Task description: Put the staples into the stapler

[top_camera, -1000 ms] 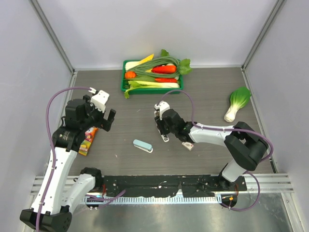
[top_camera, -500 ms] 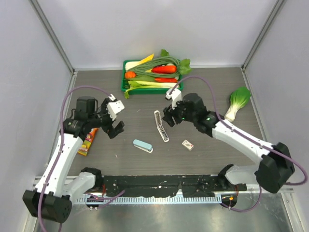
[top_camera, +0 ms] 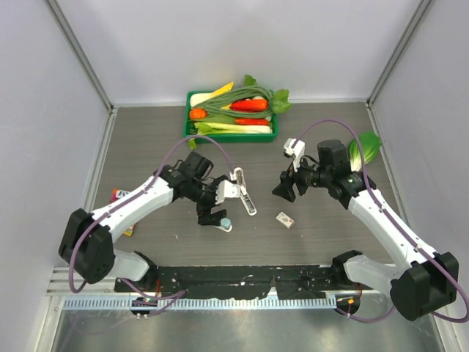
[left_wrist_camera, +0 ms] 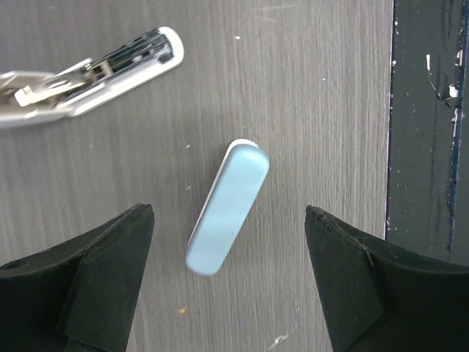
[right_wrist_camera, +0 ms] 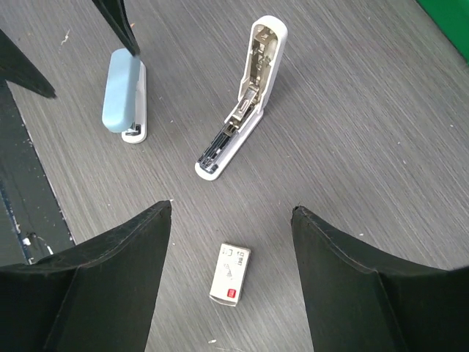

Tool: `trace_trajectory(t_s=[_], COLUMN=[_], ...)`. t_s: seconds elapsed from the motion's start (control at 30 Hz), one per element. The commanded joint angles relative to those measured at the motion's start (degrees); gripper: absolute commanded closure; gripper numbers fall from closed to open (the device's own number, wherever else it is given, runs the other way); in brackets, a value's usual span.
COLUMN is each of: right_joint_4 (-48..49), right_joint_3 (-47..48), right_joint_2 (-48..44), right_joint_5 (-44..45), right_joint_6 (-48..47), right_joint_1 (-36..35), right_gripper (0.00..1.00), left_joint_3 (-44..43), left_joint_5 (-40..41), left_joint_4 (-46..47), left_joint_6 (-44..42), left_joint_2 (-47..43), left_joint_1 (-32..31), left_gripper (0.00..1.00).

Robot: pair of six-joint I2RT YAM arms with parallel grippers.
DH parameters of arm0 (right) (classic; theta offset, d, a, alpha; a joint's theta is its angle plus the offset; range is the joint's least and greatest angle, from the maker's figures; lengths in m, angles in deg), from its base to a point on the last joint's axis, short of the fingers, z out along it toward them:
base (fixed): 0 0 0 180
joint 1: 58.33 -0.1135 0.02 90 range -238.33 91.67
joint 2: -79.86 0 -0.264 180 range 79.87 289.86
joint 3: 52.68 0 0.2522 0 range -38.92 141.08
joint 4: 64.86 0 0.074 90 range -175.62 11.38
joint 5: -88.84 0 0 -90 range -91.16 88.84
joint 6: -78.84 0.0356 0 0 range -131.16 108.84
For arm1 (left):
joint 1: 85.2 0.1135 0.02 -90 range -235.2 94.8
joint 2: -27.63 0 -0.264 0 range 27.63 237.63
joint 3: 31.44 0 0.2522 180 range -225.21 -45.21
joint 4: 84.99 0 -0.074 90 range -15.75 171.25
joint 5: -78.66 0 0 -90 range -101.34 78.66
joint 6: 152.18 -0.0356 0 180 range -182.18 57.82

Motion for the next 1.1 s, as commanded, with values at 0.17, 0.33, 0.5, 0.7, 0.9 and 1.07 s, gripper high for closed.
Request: trace_trajectory(t_s=[0.17, 0.33, 0.5, 0.7, 0.9, 1.07], right_joint_4=[-1.3, -1.4, -1.5, -1.5, -1.5, -1.4], right_joint_3=[-0.5, -0.5, -0.5, -0.5, -0.5, -0.7], right_joint_2=[-1.2, -0.3, -0.1, 0.3, 0.6, 0.8], right_joint_5=[-8.1, -8.8, -8.9, -8.7, -8.7, -9.1], right_joint_6=[-2.0, -2.1, -2.2, -2.2, -2.2, -2.1], right_joint_1=[3.5, 3.7, 3.8, 3.8, 3.8, 4.0], right_gripper=[0.28, 0.28, 0.28, 0.28, 0.28, 0.29], left_joint_3=[-1.1, -0.4, 1.5, 4.7, 6.3, 5.3], left_joint_5=[4.9, 5.3, 6.3, 6.7, 8.5, 9.1], left_joint_4=[7.8, 7.5, 6.7, 8.1, 11.2, 11.2], left_joint_6=[2.0, 1.4, -0.9, -1.9, -1.0, 0.6], left_joint_2=[7.1, 9.0, 9.3, 8.7, 10.2, 10.9], left_joint_1=[-6.1, -6.5, -7.0, -7.1, -7.3, -7.3], left_gripper=[0.18, 0.29, 0.29, 0.28, 0.43, 0.54])
